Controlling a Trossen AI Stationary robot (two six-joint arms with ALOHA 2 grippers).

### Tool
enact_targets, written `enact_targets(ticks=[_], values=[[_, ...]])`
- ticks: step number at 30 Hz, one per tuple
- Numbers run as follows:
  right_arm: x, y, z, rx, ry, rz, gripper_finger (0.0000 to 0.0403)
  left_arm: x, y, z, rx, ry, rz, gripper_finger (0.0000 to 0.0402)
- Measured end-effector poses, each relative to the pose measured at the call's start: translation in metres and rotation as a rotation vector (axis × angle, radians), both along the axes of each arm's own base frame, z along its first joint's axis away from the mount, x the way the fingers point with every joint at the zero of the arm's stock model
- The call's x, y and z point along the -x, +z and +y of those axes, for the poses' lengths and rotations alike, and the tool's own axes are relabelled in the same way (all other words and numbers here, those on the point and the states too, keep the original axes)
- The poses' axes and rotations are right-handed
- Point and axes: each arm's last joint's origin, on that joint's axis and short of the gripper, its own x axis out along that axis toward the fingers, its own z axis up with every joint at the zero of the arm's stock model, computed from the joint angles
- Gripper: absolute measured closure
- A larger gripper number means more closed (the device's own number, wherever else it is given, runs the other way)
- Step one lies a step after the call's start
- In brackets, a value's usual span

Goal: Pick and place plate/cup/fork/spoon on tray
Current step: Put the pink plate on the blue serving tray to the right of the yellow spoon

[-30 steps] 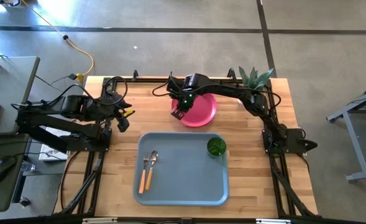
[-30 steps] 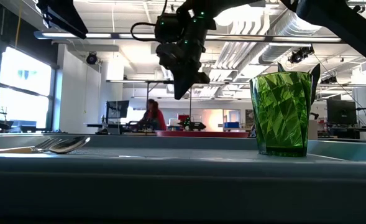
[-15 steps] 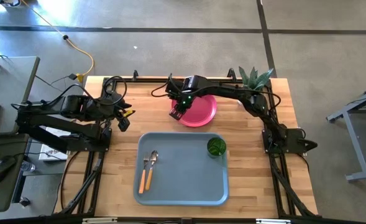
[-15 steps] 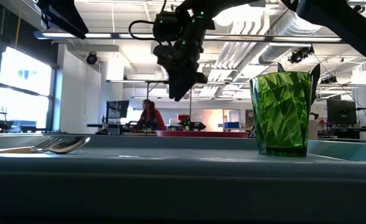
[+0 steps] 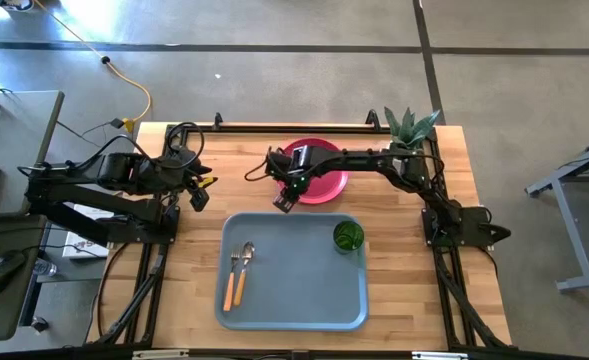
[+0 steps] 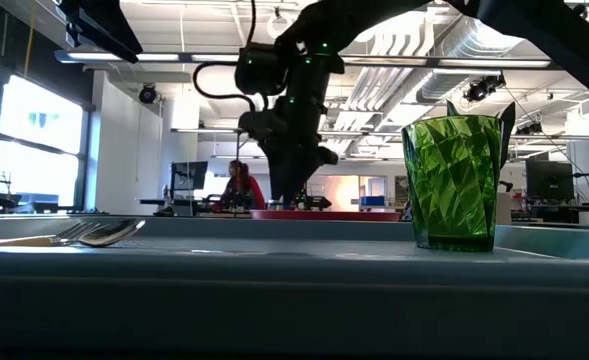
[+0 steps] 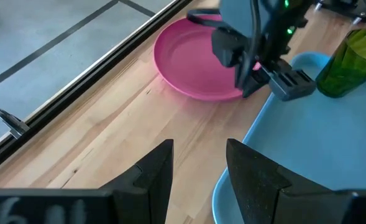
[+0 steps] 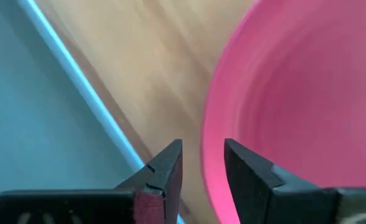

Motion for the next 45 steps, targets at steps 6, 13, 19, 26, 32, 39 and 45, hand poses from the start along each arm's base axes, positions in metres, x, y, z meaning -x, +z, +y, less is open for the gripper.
enact_targets(ticks=[6,13,19,26,32,39,45], values=[[0.000,-0.012,0.006,0.038,0.009,0.003,0.0293,0.000,0.000,0.000,0.000,0.000,0.000,0.0261],[0.004,-0.026,0.006,0.144,0.014,0.042,0.0293,0.000,0.000,0.000,0.000,0.000,0.000,0.0261],[0.006,-0.034,0.006,0.161,0.013,0.052,0.0294,0.000,0.000,0.000,0.000,0.000,0.000,0.0261],[0.007,-0.038,0.006,0.161,0.011,0.060,0.0353,0.000,0.000,0.000,0.000,0.000,0.000,0.0261],[0.007,-0.036,0.008,0.178,0.020,0.063,0.0389,0.000,0.000,0.000,0.000,0.000,0.000,0.0261],[0.002,-0.018,0.017,0.221,0.012,0.067,0.0398,0.000,0.000,0.000,0.000,-0.001,0.000,0.0261],[-0.007,0.018,0.032,0.260,0.024,0.028,0.0402,0.000,0.000,0.000,0.006,0.006,-0.004,0.0261]])
